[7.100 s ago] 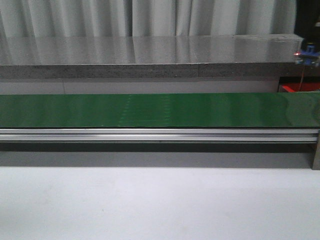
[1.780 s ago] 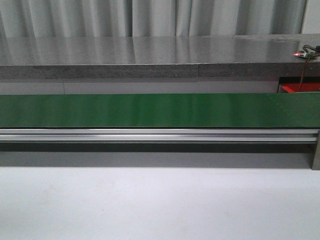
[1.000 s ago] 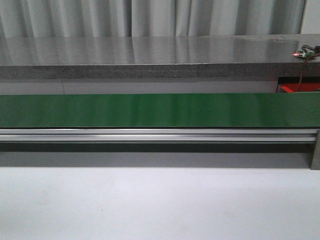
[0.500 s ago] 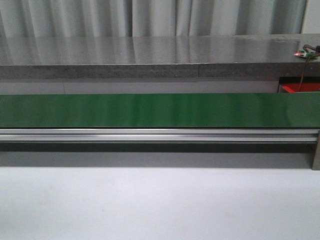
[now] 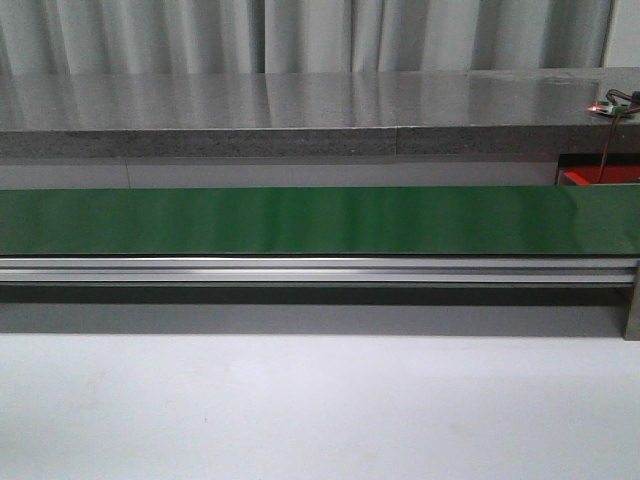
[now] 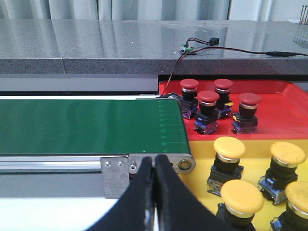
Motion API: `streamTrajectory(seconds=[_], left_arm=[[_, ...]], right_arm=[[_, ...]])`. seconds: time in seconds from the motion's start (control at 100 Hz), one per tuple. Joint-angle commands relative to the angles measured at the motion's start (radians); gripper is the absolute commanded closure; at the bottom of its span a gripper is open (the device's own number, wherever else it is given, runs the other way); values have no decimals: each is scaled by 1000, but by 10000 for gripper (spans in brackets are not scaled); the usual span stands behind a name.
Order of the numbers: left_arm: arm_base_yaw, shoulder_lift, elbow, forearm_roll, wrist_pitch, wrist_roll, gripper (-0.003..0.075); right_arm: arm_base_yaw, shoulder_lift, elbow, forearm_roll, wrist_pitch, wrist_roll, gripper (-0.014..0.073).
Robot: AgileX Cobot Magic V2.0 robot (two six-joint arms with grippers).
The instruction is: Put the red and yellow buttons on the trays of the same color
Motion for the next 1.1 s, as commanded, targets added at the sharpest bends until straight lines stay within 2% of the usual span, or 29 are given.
streamTrajectory(seconds=[0.0,0.35,0.45,0.52,0.6,0.67,0.94,1.09], left_arm=[[-8,-22,-27,-18,-58,-3,739],[-8,-22,-24,-14,-76,-11,739],[-24,-33,10,17,-199,-11,739],[-61,-55,76,62,-380,-25,739],[-104,-92,170,127,-629,-111,740],[-118,-134,242,202,-748,-163,740],[-74,-296,391,254,-773,-171,739],[-48,-415,511,254,-833,-171,739]], right_arm=[[1,-19,-18,-17,-72,0,666],[1,-19,-18,-17,-72,0,666],[1,-19,-18,-17,-72,0,666],[1,-19,-18,-17,-72,0,666],[1,-19,-18,-17,-72,0,666],[1,-19,-18,-17,-72,0,666],[1,-19,-18,-17,-72,0,666],[1,-19,-18,-17,-72,0,666]])
